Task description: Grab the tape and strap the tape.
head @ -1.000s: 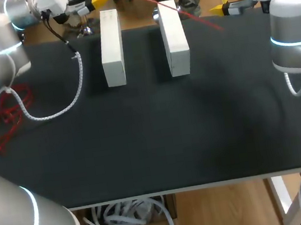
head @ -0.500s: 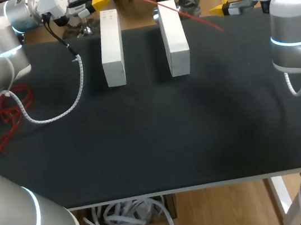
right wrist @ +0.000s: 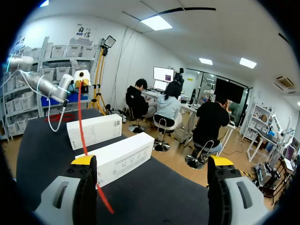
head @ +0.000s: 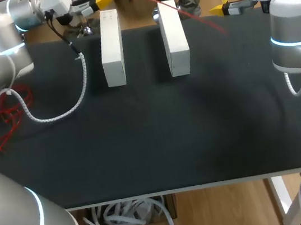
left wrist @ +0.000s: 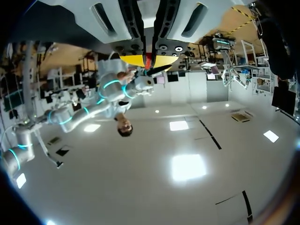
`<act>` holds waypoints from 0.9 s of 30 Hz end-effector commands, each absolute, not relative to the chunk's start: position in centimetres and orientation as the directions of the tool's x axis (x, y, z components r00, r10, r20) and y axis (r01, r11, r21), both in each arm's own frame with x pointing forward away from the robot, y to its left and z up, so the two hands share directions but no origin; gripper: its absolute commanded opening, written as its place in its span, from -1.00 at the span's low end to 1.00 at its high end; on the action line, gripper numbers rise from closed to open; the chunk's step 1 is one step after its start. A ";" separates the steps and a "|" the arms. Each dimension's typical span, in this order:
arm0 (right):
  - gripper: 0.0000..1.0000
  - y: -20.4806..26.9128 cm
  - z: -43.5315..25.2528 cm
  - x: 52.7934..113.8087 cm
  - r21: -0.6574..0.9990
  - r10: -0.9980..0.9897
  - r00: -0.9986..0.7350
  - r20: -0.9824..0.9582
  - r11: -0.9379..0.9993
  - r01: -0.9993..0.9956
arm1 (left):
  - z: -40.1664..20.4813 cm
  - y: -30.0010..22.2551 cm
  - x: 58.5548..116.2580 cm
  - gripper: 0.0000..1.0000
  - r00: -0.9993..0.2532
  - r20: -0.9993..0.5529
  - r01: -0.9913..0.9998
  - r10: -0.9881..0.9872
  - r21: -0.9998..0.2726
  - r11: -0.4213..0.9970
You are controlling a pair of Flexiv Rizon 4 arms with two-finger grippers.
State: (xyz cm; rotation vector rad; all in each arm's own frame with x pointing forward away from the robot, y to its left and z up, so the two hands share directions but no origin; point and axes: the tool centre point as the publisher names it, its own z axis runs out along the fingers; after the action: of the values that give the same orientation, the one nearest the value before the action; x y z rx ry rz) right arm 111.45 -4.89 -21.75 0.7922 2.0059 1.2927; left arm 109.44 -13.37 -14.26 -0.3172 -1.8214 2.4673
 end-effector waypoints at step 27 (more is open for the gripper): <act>1.00 -4.9 -21.7 111.4 0.926 0.756 -0.631 -0.174 0.343 0.155 | -13.0 -15.9 103.0 -1.00 -0.980 -0.016 0.075 -0.196 -0.953 -0.295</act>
State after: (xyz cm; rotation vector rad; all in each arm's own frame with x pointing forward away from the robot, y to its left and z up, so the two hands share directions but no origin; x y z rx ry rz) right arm 111.45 -4.89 -21.75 0.7922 2.0059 1.2927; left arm 103.72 -15.79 -13.42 -0.2925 -1.8238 2.4778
